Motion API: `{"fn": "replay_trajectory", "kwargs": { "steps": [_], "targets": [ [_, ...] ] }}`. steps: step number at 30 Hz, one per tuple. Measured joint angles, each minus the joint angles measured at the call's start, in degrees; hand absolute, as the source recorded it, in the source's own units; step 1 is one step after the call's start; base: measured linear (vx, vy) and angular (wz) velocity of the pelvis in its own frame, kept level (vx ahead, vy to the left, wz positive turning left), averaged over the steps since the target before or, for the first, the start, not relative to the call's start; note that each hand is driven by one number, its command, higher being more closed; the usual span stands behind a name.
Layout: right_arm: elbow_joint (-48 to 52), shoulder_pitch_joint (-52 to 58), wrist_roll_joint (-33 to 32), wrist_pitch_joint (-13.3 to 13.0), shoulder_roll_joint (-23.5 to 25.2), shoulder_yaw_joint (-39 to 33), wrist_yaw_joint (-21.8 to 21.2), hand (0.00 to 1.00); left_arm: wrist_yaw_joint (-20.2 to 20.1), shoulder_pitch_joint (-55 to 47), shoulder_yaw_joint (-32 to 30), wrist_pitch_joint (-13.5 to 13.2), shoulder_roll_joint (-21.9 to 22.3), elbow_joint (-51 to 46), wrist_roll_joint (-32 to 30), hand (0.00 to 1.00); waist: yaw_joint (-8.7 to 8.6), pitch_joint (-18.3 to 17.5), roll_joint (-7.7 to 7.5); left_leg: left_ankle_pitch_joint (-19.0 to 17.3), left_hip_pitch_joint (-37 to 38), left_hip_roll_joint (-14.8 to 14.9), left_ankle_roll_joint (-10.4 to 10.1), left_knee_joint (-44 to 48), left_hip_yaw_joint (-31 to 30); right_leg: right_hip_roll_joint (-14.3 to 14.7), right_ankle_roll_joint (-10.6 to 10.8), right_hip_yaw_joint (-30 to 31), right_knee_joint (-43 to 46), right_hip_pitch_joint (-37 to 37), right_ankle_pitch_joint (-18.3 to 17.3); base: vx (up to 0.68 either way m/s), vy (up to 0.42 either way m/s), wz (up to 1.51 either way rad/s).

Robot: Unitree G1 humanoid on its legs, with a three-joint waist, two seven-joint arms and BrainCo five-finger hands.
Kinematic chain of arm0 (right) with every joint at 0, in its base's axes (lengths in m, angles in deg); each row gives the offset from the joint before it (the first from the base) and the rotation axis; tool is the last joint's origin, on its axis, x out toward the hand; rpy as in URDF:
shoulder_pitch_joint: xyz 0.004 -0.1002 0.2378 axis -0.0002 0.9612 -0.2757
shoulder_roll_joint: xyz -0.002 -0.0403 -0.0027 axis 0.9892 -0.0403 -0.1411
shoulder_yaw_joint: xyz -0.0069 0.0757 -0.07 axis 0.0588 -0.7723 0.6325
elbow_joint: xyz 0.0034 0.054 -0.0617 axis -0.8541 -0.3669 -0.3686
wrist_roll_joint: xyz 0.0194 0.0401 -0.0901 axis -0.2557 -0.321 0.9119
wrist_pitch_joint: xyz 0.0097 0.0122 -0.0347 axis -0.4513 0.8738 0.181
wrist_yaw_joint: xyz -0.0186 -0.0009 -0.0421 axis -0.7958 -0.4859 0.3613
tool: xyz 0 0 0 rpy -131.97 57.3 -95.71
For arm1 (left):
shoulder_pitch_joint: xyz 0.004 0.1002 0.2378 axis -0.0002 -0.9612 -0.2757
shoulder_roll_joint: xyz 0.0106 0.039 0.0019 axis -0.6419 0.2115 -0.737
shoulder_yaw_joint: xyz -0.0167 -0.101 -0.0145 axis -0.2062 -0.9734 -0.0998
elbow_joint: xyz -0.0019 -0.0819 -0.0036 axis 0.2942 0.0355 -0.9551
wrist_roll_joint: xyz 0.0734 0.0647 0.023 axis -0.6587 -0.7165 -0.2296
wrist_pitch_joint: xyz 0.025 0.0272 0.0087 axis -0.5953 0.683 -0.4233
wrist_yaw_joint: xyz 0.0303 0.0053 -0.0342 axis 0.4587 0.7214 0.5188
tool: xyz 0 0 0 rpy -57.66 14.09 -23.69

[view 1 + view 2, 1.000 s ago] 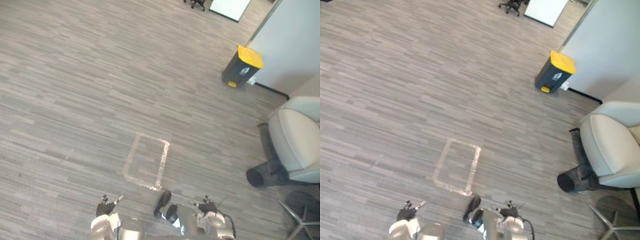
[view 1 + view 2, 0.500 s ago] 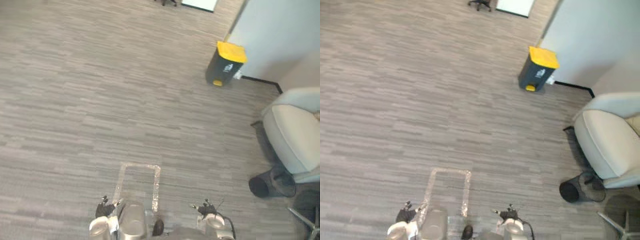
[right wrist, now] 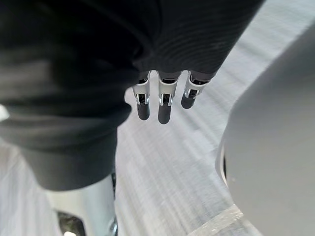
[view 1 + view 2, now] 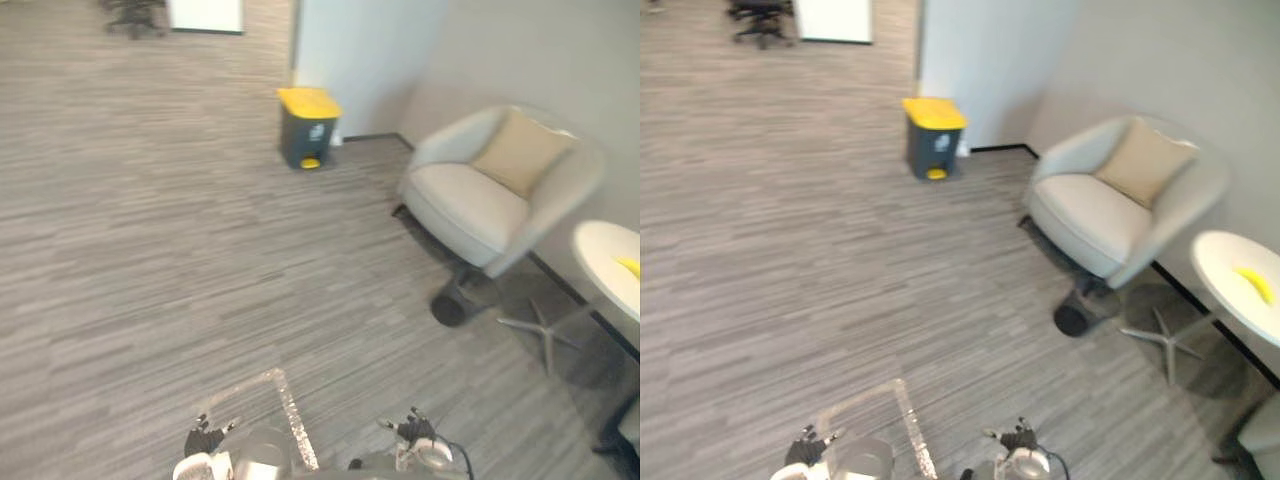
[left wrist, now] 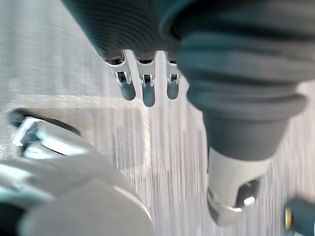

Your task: Organize the slippers on the shoe rack

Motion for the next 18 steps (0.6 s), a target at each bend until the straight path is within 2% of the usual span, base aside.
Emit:
{"fn": "replay_trajectory", "kwargs": {
  "steps": [2, 3, 5, 7, 8, 9, 10, 11, 13, 14, 15, 16, 17, 18],
  "targets": [
    [-1.12, -0.84, 1.29, 0.01, -0.19, 0.04, -0.07, 0.0, -0.17, 0.12, 0.46, -0.02, -0.67, 2.34, 0.12, 0.0, -1.45, 0.01, 0.19, 0.49, 0.82, -0.76, -0.76, -1.56, -1.11, 1.01, -1.27, -1.83, -2.97, 0.53, 0.73, 0.05, -0.062, -0.64],
    [-1.3, -0.93, 1.33, -0.23, -0.26, -0.04, -0.07, 0.0, -0.4, 0.1, 0.82, -0.01, -0.8, 3.28, 0.06, 0.0, -2.24, 0.12, 1.05, 0.73, 1.39, -1.27, -1.0, -2.3, -2.75, 2.16, -2.09, -1.54, -5.56, 1.95, 0.77, 0.1, -0.093, -0.25],
    [-2.22, -0.71, 1.32, -0.9, -0.65, -0.9, -0.12, 0.0, -0.66, -0.15, 1.22, -0.01, -0.18, 3.44, -0.29, 0.0, -2.63, -0.71, 2.15, 0.42, 1.65, 0.08, -1.93, -2.09, -2.8, 4.33, -3.28, -1.35, -9.72, 4.04, 0.97, 0.1, -0.069, -0.01],
    [-2.3, -0.77, 1.26, -0.93, 0.0, -2.02, -0.11, 0.0, -0.76, -0.52, 1.11, 0.0, 0.21, 3.17, -0.33, 0.0, -2.05, -0.81, 2.85, 0.61, 0.55, 0.87, -2.71, 1.9, -3.64, 5.16, -3.41, -0.99, -10.78, 4.75, 0.32, 0.09, -0.035, -0.32],
    [-2.2, -0.73, 1.23, -0.99, -0.46, -2.04, -0.1, 0.0, -0.95, -2.11, 1.12, 0.23, 0.89, 2.22, -0.33, 0.0, -1.92, -0.92, 4.52, 2.25, -3.97, 1.96, -2.69, 13.24, -7.59, 6.93, -3.99, 1.54, -10.53, 5.04, -0.19, 0.07, -0.038, -0.6],
    [-2.15, -0.75, 1.2, -1.02, -0.49, -2.03, -0.08, 0.0, -0.95, -2.56, 1.12, 0.22, 1.15, 2.11, -0.33, 0.0, -1.93, -1.0, 4.72, 2.95, -4.71, 2.05, -1.95, 15.19, -8.32, 7.27, -4.32, 2.28, -10.52, 5.19, -0.39, 0.11, -0.028, -0.88],
    [-2.09, -0.82, 1.18, -1.05, -0.53, -2.01, -0.06, 0.0, -0.92, -3.21, 1.07, 0.23, 1.62, 1.9, -0.29, 0.0, -1.9, -0.87, 5.29, 5.37, -6.37, 2.06, -0.57, 19.83, -9.79, 7.9, -4.59, 3.82, -10.53, 5.71, -0.5, 0.1, 0.021, -0.86],
    [-2.13, -0.84, 1.13, -0.99, -0.05, -2.02, -0.05, 0.0, -0.93, -3.78, 1.23, 0.22, 1.69, 1.06, -0.3, 0.0, -1.81, -0.83, 5.2, 8.41, -8.76, 1.43, 0.77, 24.95, -10.86, 8.16, -4.84, 6.6, -10.57, 6.4, -0.54, 0.17, 0.05, -1.08],
    [-2.23, -1.03, 1.07, -0.88, -0.18, -2.2, 0.03, 0.0, -0.95, -3.61, 1.29, 0.22, 1.58, 1.02, -0.28, 0.0, -1.86, -0.68, 4.81, 4.7, -8.89, 0.35, -0.42, 22.28, -12.9, 8.2, -5.25, 9.33, -10.67, 6.78, -0.28, 0.15, 0.062, -0.86],
    [-2.24, -1.19, 1.06, -0.74, -0.28, -2.52, 0.18, 0.0, -0.92, -3.34, 1.3, 0.22, 1.6, 0.99, -0.26, 0.0, -1.86, -0.84, 4.41, 2.53, -8.9, -0.44, -1.46, 16.77, -14.82, 8.08, -5.17, 11.3, -10.76, 6.73, -0.12, 0.13, 0.104, -0.7],
    [-2.22, -1.52, 1.03, -0.57, -0.23, -2.79, 0.48, 0.0, -0.91, -3.27, 1.29, 0.22, 1.67, 0.95, -0.26, 0.0, -1.88, -0.85, 4.4, 1.93, -8.88, -1.41, -1.81, 11.84, -17.06, 7.74, -4.95, 12.49, -10.79, 6.53, -0.12, 0.16, 0.178, -0.91],
    [-2.25, -1.86, 1.01, -0.46, -0.18, -3.19, 1.04, 0.0, -0.79, -3.28, 1.27, 0.22, 2.11, 0.53, -0.23, 0.0, -1.91, -0.89, 4.45, 2.29, -8.72, -4.05, -2.2, 3.63, -22.81, 7.27, -4.14, 14.51, -10.62, 5.61, -0.31, 0.11, 0.192, -0.7],
    [-2.25, -1.75, 0.99, -0.43, -0.16, -3.54, 1.11, 0.0, -0.72, -3.3, 1.3, 0.22, 2.12, 0.3, -0.22, 0.0, -1.9, -0.95, 4.53, 2.88, -8.28, -4.88, -2.68, 0.58, -25.32, 6.99, -3.94, 14.77, -10.44, 5.47, -0.37, 0.1, 0.237, -0.86],
    [-2.52, -1.78, 1.01, -0.24, -0.14, -4.32, 1.2, 0.0, -0.61, -3.3, 1.44, 0.11, 2.16, -0.07, -0.18, 0.0, -1.67, -1.02, 4.65, 6.46, -6.6, -6.7, -5.12, -2.87, -28.13, 6.42, -2.39, 17.56, -9.34, 5.01, -1.11, 0.12, 0.225, -0.62]
  ]
}}
